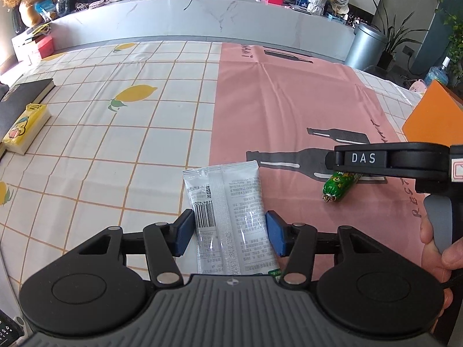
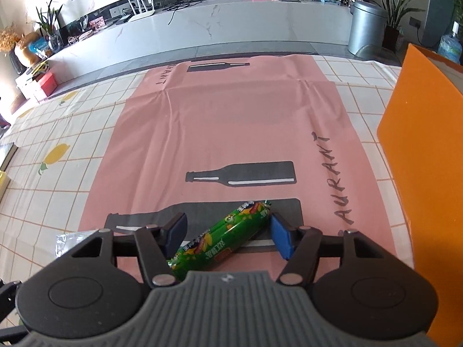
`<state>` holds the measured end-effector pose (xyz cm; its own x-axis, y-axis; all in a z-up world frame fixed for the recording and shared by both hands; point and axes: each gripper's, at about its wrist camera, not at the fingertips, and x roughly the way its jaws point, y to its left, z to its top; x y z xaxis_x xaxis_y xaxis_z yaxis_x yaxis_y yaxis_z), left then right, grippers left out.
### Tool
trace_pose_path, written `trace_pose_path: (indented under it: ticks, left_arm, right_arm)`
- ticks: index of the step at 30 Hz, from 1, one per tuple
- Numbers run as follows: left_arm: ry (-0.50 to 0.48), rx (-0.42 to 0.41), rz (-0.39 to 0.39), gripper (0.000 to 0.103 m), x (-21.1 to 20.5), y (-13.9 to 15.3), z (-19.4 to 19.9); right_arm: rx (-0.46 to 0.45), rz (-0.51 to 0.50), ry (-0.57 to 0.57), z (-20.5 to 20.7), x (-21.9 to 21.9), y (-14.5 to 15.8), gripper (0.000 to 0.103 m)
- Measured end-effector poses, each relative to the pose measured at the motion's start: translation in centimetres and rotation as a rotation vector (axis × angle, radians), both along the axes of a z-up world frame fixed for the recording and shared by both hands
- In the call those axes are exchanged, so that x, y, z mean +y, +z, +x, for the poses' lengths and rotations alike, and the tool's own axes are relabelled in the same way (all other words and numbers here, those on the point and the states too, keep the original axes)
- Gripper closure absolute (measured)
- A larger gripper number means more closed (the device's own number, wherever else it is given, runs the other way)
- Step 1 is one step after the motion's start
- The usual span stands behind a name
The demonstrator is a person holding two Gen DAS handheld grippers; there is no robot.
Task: Organize snacks
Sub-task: 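Close the right tool around the green sausage and lift it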
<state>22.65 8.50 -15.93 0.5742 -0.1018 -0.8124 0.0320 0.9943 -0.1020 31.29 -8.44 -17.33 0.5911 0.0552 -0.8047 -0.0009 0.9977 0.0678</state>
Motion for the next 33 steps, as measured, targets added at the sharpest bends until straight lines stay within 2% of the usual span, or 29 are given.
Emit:
trace_pose_path:
  ticks: [2, 8, 14, 20, 25, 27, 28, 30, 33]
  left_arm:
    - [0.000, -0.002, -0.001, 0.042, 0.0, 0.0, -0.1]
    - [-0.006, -0.002, -0.017, 0.042, 0.2, 0.0, -0.5]
    - [-0.074, 0.015, -0.073, 0.042, -0.7, 0.1, -1.1]
    - [-0.162, 0.032, -0.087, 0.042, -2.6, 0.1, -2.1]
    - [-0.190, 0.020, -0.060, 0.041, -3.7, 0.0, -3.3]
    - [-0.168, 0.022, -0.041, 0.034, -3.9, 0.0, -3.7]
    - [-0.153, 0.027, -0.040, 0.032, -3.9, 0.0, -3.9]
    - [-0.115, 0.044, -0.036, 0.020, -3.9, 0.1, -4.1]
    - [-0.091, 0.072, -0.007, 0.017, -4.3, 0.2, -4.5]
  right_arm:
    - [-0.004, -0.001, 0.027, -0.4, 0.0, 0.0, 0.055]
    - [-0.005, -0.027, 0.132, -2.0, -0.4, 0.1, 0.066]
    - [-0.021, -0.113, 0.290, -4.9, -1.0, 0.3, 0.069]
    - [-0.036, -0.118, 0.370, -8.4, -2.9, 0.2, 0.070]
    - [-0.053, -0.075, 0.346, -9.9, -4.1, 0.1, 0.069]
    - [-0.051, -0.064, 0.306, -10.3, -4.3, 0.1, 0.069]
    - [-0.050, -0.056, 0.283, -10.4, -4.4, 0.3, 0.066]
    - [-0.048, -0.038, 0.242, -10.9, -4.6, 0.5, 0.059]
    - [-0.013, -0.030, 0.178, -11.5, -4.7, 0.4, 0.056]
